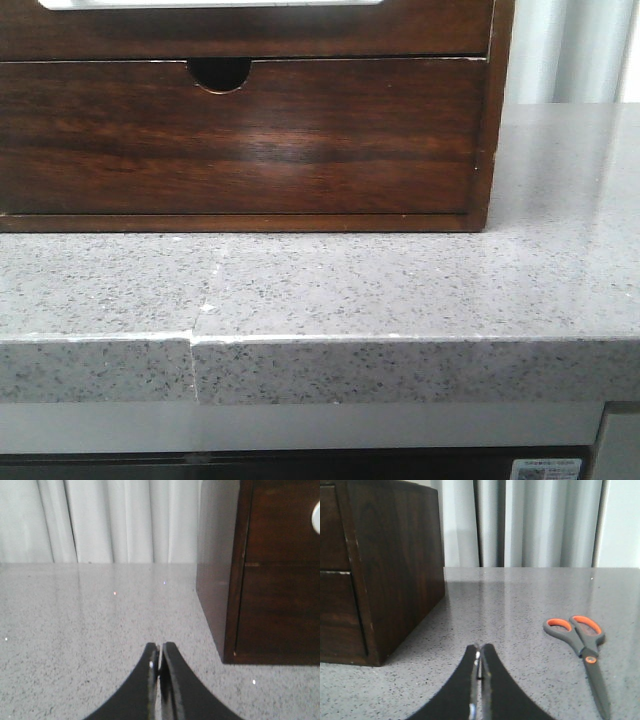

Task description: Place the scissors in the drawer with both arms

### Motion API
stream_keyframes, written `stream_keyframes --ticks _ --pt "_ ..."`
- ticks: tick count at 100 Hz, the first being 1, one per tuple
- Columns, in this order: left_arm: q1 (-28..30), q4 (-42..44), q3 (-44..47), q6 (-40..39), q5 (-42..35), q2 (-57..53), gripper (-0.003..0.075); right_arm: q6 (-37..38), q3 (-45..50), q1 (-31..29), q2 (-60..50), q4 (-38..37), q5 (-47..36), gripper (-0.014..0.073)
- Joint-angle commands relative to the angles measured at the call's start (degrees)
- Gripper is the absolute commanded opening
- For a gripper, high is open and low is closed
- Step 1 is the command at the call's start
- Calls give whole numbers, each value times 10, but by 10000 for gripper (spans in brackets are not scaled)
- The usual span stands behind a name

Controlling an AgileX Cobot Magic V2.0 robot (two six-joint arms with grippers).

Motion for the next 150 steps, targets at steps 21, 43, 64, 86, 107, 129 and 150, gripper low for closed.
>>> stream_keyframes --ticks 21,43,64,86,107,129,150 --pt "0 -28 -125 -7 50 32 -20 -1 -154 -4 71 8 79 -69" --pt "0 -29 -251 -5 147 137 -20 -1 -280 -4 210 -26 195 -69" --pt "0 -29 -320 -1 191 218 -20 -1 -369 -4 315 -66 283 -69" --pt "0 -29 -322 -1 188 231 -20 -1 -374 -4 353 -66 253 -69" --pt "0 -29 -322 -1 189 231 -20 -1 -374 -4 372 -65 252 -69" --pt "0 -29 -322 -1 188 231 -20 -1 -373 -4 374 -64 249 -69" --pt "1 -14 -322 -1 174 231 154 -1 -373 -4 374 -77 254 123"
